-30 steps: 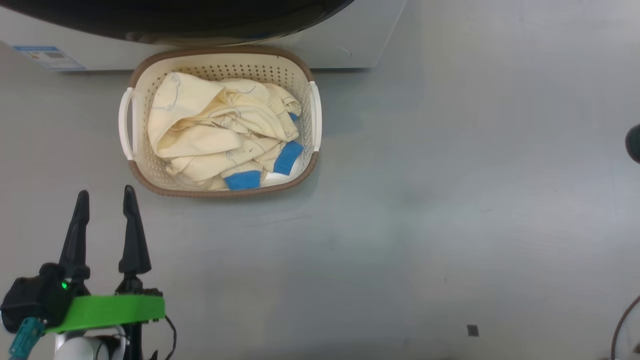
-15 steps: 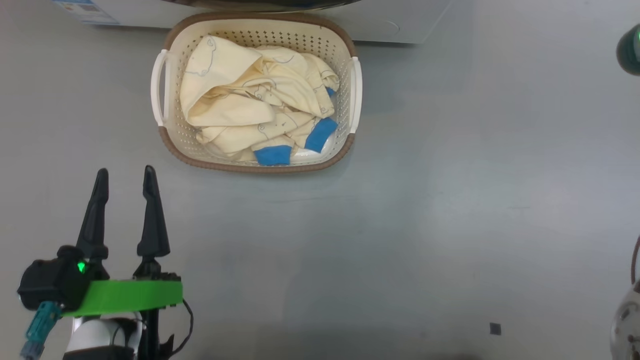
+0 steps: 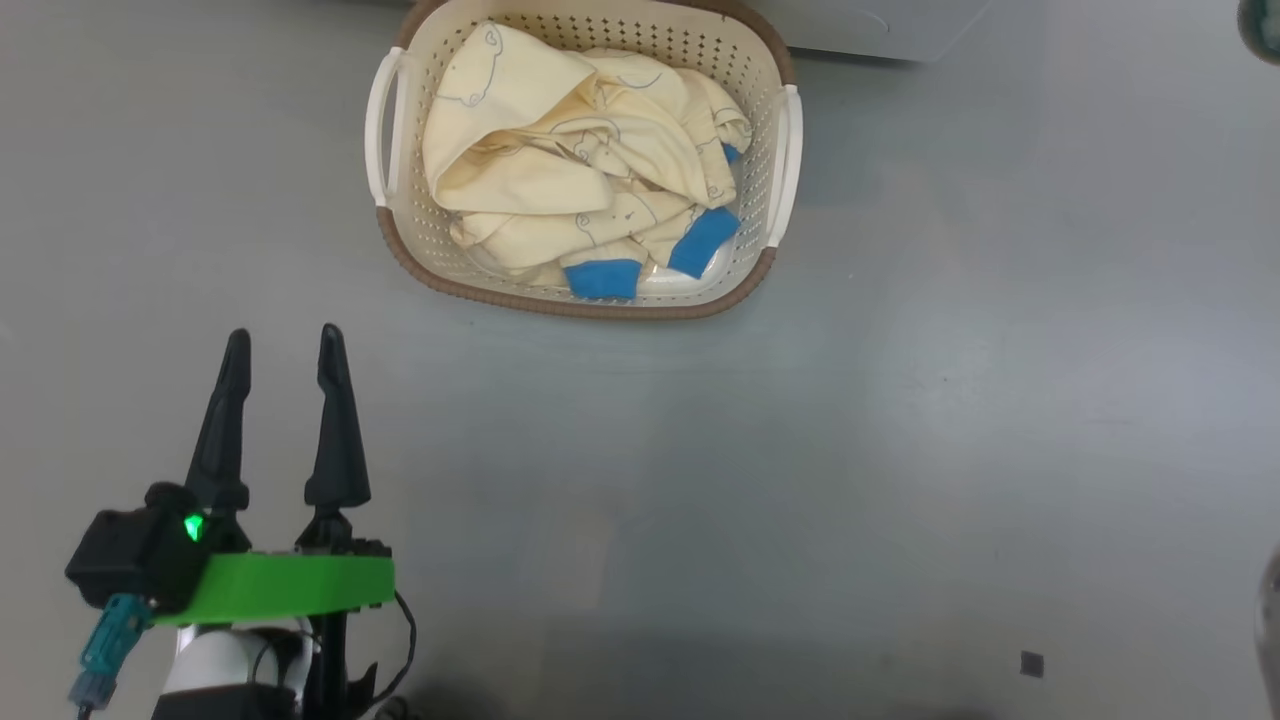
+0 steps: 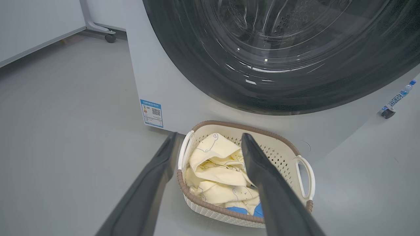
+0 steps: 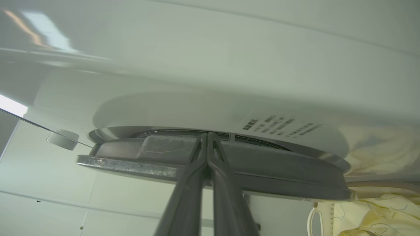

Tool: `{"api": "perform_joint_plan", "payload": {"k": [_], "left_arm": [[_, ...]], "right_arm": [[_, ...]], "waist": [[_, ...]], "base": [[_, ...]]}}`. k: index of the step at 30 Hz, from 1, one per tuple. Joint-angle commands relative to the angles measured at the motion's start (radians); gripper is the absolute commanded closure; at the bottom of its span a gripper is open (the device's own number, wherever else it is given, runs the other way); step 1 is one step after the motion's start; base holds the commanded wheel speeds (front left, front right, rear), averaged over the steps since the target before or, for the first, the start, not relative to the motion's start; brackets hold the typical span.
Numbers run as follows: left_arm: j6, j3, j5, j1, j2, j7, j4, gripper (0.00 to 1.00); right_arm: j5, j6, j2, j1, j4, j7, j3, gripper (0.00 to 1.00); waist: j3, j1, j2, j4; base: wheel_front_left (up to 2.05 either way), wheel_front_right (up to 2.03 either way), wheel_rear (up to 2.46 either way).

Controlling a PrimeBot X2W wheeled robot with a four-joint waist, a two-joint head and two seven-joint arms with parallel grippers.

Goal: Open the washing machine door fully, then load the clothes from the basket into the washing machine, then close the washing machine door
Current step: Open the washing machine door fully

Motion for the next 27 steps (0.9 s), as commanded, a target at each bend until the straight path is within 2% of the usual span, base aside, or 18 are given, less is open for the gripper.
{"api": "perform_joint_plan", "payload": {"k": [1, 12, 27], "left_arm": [[0.001, 0.024, -0.003, -0.005, 0.009, -0.007, -0.025, 0.00], [0.001, 0.011, -0.019, -0.005, 0.003, -0.007, -0.023, 0.00], [0.001, 0.020, -0.047, 0.008, 0.003, -0.007, -0.041, 0.00]], "right_arm": [[-0.005, -0.003, -0.008, -0.038, -0.032, -0.001, 0.015, 1.00], [0.005, -0.003, -0.027, -0.098, -0.022, -0.017, 0.076, 1.00], [0.010, -0.003, -0.059, -0.135, -0.027, -0.024, 0.135, 1.00]], "waist": [[0.009, 0.0000, 0.0000, 0.011], [0.031, 0.0000, 0.0000, 0.053], [0.071, 0.0000, 0.0000, 0.062]], "base": [[0.00, 0.00, 0.00], [0.00, 0.00, 0.00], [0.00, 0.00, 0.00]]}}
